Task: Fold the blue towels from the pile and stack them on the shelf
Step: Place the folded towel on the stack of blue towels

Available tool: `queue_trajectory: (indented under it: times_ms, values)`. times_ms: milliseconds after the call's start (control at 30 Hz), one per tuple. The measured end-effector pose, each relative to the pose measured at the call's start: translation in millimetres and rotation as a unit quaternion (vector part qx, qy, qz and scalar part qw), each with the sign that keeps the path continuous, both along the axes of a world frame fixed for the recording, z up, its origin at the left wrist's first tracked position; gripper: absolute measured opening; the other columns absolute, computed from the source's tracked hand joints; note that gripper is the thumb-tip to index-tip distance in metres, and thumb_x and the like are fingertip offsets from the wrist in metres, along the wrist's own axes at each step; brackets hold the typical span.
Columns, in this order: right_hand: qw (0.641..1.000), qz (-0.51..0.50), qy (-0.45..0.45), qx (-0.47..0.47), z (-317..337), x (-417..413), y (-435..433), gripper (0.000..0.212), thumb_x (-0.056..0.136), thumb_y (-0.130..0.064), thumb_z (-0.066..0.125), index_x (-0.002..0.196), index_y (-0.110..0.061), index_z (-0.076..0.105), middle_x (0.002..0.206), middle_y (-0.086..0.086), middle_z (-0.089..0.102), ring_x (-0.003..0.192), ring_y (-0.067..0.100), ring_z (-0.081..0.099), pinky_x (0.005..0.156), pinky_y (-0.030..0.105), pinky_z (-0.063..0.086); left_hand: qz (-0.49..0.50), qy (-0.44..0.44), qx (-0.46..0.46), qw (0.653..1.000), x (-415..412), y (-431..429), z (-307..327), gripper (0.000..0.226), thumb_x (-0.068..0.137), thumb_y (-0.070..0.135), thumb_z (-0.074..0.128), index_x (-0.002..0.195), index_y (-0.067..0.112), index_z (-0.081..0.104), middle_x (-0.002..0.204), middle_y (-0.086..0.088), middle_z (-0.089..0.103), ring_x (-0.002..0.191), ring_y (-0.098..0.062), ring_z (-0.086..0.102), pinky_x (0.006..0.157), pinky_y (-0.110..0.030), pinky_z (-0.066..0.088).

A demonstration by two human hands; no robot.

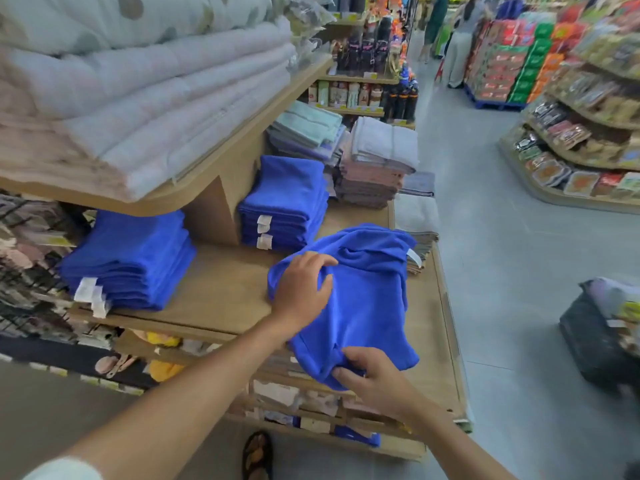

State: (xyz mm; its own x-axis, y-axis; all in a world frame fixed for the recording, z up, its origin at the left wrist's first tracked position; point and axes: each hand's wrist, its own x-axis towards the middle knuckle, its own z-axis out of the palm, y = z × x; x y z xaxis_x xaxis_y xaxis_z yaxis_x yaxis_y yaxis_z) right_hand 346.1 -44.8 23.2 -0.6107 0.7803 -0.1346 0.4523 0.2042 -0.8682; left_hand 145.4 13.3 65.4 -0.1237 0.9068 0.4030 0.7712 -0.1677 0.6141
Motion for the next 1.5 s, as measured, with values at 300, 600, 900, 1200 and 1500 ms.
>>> queue_trajectory:
  times_ms: [300, 600, 900, 1200, 1500]
  values:
    - [0.991, -0.083, 0.087, -0.053, 18.0, 8.1, -13.4, 0.034, 0.096, -0.031, 0.059, 0.074, -0.008, 0.047, 0.067, -0.002, 0.035, 0.064, 0.012, 0.032, 0.059, 0.027, 0.028, -0.169, 0.297, -0.094, 0.935, 86.6, 127.1, 24.7, 0.023, 0.099, 0.023, 0.051, 0.114, 0.021, 0.067, 0.125, -0.007, 0.061, 0.121, -0.029, 0.054, 0.091, -0.041, 0.047]
    - [0.980, -0.162, 0.111, -0.041, 25.0, 25.0, -21.9, 0.020, 0.103, -0.015, 0.051, 0.095, -0.017, 0.069, 0.085, 0.001, 0.066, 0.080, 0.012, 0.058, 0.075, 0.034, 0.048, -0.207, 0.289, -0.133, 0.925, 88.2, 168.9, 24.0, 0.019, 0.096, 0.032, 0.059, 0.106, 0.027, 0.073, 0.115, -0.005, 0.065, 0.114, -0.027, 0.057, 0.090, -0.042, 0.049]
    - [0.976, -0.130, 0.145, 0.093, 90.4, 33.5, 15.3, 0.051, 0.096, 0.001, 0.040, 0.119, -0.031, 0.073, 0.112, -0.012, 0.071, 0.113, 0.014, 0.064, 0.096, 0.023, 0.048, -0.160, -0.039, -0.078, 0.983, 72.4, 145.8, 78.3, 0.018, 0.098, 0.020, 0.058, 0.107, 0.017, 0.073, 0.097, 0.000, 0.075, 0.088, -0.014, 0.066, 0.073, -0.026, 0.043]
    - [0.939, -0.198, 0.202, 0.197, 170.7, 22.8, 82.6, 0.013, 0.095, -0.011, 0.069, 0.091, -0.022, 0.074, 0.085, -0.007, 0.074, 0.079, 0.005, 0.066, 0.075, 0.023, 0.053, -0.182, -0.406, -0.225, 0.867, 55.3, 59.2, 126.7, 0.024, 0.102, 0.011, 0.049, 0.088, 0.020, 0.067, 0.067, 0.009, 0.065, 0.058, -0.007, 0.061, 0.049, -0.022, 0.048]
    - [0.922, -0.242, 0.132, 0.271, 170.8, 13.0, 97.3, 0.007, 0.084, -0.046, 0.071, 0.086, -0.041, 0.067, 0.086, -0.017, 0.071, 0.079, 0.006, 0.068, 0.069, 0.022, 0.052, -0.186, -0.445, -0.183, 0.857, 44.7, 7.7, 140.8, 0.025, 0.105, 0.021, 0.053, 0.118, 0.008, 0.070, 0.098, -0.006, 0.071, 0.085, -0.021, 0.067, 0.067, -0.032, 0.054]
